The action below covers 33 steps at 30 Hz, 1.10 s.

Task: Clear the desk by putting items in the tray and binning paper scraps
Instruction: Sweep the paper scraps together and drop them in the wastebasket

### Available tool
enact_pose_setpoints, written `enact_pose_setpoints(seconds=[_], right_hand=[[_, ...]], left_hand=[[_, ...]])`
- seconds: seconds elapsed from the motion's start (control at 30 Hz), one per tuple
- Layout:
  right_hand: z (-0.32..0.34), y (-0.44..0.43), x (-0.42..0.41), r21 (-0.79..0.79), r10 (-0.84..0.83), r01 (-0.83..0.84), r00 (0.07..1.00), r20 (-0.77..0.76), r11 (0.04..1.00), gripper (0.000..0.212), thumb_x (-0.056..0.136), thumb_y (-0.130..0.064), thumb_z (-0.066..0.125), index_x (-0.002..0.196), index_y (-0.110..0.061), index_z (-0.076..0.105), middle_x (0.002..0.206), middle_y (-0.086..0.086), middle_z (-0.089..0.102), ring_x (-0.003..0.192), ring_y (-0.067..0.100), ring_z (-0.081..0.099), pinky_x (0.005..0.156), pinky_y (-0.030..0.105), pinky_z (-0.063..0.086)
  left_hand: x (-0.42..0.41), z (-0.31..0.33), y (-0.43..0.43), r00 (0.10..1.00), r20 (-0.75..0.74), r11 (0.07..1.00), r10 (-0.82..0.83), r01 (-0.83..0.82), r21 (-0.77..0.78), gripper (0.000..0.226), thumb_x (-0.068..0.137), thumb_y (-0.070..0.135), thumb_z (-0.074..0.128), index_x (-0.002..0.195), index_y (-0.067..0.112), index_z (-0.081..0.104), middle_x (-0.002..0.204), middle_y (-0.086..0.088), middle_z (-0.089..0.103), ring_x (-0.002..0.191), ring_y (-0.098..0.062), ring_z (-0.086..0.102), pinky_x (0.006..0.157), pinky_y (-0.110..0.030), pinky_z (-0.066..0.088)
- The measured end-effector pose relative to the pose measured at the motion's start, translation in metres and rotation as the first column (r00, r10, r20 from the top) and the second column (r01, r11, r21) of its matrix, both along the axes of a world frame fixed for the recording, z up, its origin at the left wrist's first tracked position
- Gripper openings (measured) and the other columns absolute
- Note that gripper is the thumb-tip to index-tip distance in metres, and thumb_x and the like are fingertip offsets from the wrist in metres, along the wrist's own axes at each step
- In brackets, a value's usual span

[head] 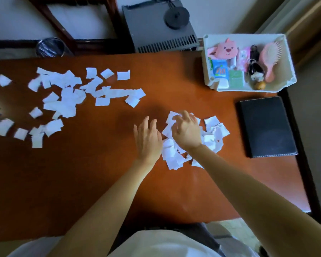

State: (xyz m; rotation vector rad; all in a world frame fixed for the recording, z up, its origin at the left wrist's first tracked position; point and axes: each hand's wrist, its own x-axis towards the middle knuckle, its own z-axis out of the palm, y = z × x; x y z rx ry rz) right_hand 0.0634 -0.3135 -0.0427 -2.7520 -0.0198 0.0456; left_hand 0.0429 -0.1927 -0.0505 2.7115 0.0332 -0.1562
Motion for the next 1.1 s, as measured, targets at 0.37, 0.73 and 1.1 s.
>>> enact_pose_setpoints(seconds=[0.37, 0.73, 1.1], right_hand=[[0.03, 0.241, 0.058, 0.095, 0.418, -0.407, 0.884, -0.209, 0.908, 0.036, 0.094, -0.009, 0.038, 0.128, -0.004, 0.049, 0.143, 0.015, 0.035, 0.118, 0.037, 0.05, 0.105, 0.042, 0.039], [0.001, 0.462, 0.161, 0.05, 0.562, -0.568, 0.792, -0.24, 0.822, 0.049, 0.096, -0.019, 0.042, 0.143, -0.018, 0.03, 0.16, 0.005, -0.001, 0.148, 0.029, 0.002, 0.119, 0.051, 0.011], [-0.033, 0.53, 0.219, -0.022, 0.602, -0.649, 0.718, -0.348, 0.761, 0.058, 0.098, -0.024, 0.038, 0.149, -0.022, 0.012, 0.16, 0.003, 0.0, 0.148, 0.022, -0.003, 0.119, 0.047, -0.001]], left_hand=[[0.038, 0.017, 0.238, 0.91, -0.01, 0.91, 0.414, -0.414, 0.027, 0.041, 0.096, 0.013, 0.042, 0.137, 0.007, 0.042, 0.142, -0.012, 0.043, 0.13, -0.027, 0.043, 0.105, -0.036, 0.039], [0.135, 0.001, 0.466, 0.79, -0.019, 0.784, 0.613, -0.605, 0.14, 0.058, 0.097, 0.018, 0.044, 0.149, 0.016, 0.018, 0.157, -0.017, 0.012, 0.145, -0.036, 0.012, 0.115, -0.048, 0.025], [0.205, -0.047, 0.544, 0.827, -0.066, 0.82, 0.558, -0.539, 0.191, 0.057, 0.099, 0.032, 0.032, 0.15, 0.022, 0.009, 0.159, -0.009, -0.002, 0.147, -0.033, -0.003, 0.116, -0.054, 0.011]])
